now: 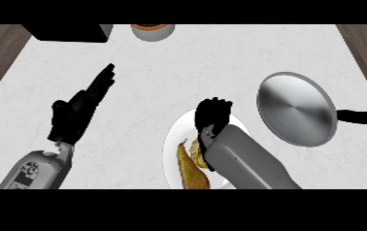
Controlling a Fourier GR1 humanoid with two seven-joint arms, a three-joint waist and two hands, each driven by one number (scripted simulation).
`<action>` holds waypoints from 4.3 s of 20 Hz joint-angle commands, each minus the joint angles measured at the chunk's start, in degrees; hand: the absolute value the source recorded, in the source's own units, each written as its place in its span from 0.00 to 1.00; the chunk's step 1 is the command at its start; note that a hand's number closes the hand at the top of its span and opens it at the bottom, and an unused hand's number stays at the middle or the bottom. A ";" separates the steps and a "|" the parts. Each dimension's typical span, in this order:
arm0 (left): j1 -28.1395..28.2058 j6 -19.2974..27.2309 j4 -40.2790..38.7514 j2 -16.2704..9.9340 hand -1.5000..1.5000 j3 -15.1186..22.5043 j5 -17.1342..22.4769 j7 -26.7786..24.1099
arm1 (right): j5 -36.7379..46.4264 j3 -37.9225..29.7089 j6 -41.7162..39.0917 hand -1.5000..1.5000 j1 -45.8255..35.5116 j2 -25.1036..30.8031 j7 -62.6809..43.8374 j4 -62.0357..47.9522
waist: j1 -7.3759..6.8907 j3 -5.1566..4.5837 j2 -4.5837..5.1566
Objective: Pick the squash from the plate and place it in the pan
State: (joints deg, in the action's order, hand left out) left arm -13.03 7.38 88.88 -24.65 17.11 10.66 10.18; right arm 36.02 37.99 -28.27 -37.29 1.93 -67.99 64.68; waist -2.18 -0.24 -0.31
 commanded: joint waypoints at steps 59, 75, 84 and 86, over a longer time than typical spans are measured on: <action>6.32 -3.55 1.25 0.35 0.50 -7.61 -1.41 -1.92 | 31.62 21.35 18.21 1.00 17.94 12.26 -1.22 67.47 | 4.81 0.32 -0.54; 1.80 -3.64 -2.24 5.45 0.50 -5.51 -5.69 -1.47 | 17.90 -8.59 52.85 1.00 36.64 24.59 30.44 50.32 | 2.22 0.35 0.62; 4.08 -3.44 0.18 7.85 0.50 -4.74 -8.31 -1.43 | 4.69 -22.86 57.57 1.00 26.37 25.52 49.49 26.15 | 1.65 0.29 0.52; 1.96 -6.00 1.45 5.66 0.50 -7.16 -6.54 1.63 | 2.29 -24.50 58.51 1.00 23.62 24.42 54.94 19.34 | 1.58 0.30 0.54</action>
State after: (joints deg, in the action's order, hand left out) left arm -9.19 2.26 91.19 -19.19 10.87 4.62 11.00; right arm 43.61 18.04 28.83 -8.47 26.87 -21.49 94.85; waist -0.54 0.08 0.18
